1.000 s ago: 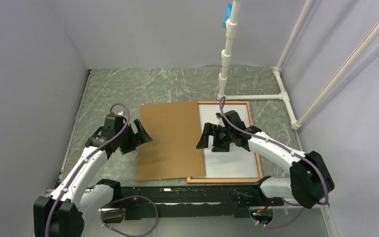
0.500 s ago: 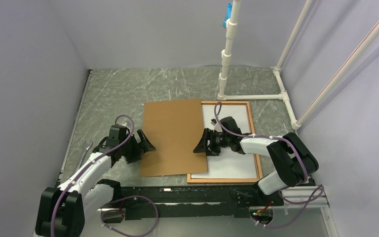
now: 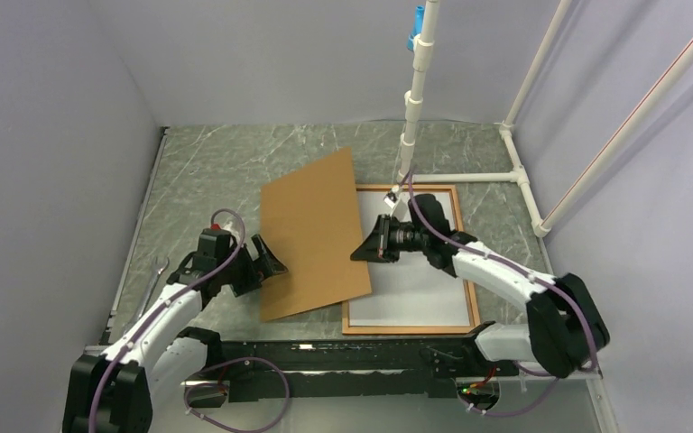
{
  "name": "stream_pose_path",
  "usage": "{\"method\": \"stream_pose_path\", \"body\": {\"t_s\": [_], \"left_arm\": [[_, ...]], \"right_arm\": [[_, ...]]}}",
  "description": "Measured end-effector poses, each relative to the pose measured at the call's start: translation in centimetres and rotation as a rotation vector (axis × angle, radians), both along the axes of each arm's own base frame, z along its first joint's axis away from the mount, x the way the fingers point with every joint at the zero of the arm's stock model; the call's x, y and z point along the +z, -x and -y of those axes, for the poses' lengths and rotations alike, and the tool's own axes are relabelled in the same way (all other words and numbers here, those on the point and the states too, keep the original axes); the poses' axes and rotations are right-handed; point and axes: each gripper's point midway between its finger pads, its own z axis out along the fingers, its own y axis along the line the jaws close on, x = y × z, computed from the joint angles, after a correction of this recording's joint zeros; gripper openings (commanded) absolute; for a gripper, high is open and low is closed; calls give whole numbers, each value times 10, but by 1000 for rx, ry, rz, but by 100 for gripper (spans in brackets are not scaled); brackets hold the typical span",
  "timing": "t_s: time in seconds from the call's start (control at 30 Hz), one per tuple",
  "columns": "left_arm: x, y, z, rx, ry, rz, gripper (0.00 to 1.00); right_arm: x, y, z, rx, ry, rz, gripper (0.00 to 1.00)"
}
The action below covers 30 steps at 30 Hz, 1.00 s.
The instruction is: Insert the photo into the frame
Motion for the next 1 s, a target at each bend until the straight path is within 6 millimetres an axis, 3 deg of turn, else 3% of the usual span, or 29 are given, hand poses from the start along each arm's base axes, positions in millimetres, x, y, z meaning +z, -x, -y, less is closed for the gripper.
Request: {"method": "stream_pose_path", "body": {"t_s": [0.17,0.4,0.57,0.8,1.0], "left_arm": [[20,11,0,-12,-1,10,99],[82,4,12,-43,40,152,100],[107,8,22,-72,47,184,99],[133,13,40,-124,58,210,99],[145,15,48,-139,58,218,100]], "right_arm": [[51,-14,7,-37,91,94,0],[98,-19,25,-123,348,173,0],[115,-1,7,-121,504,239,0],[118,13,-23,-105,644,266,0],[131,14,-22,-111,720,268,0]]}}
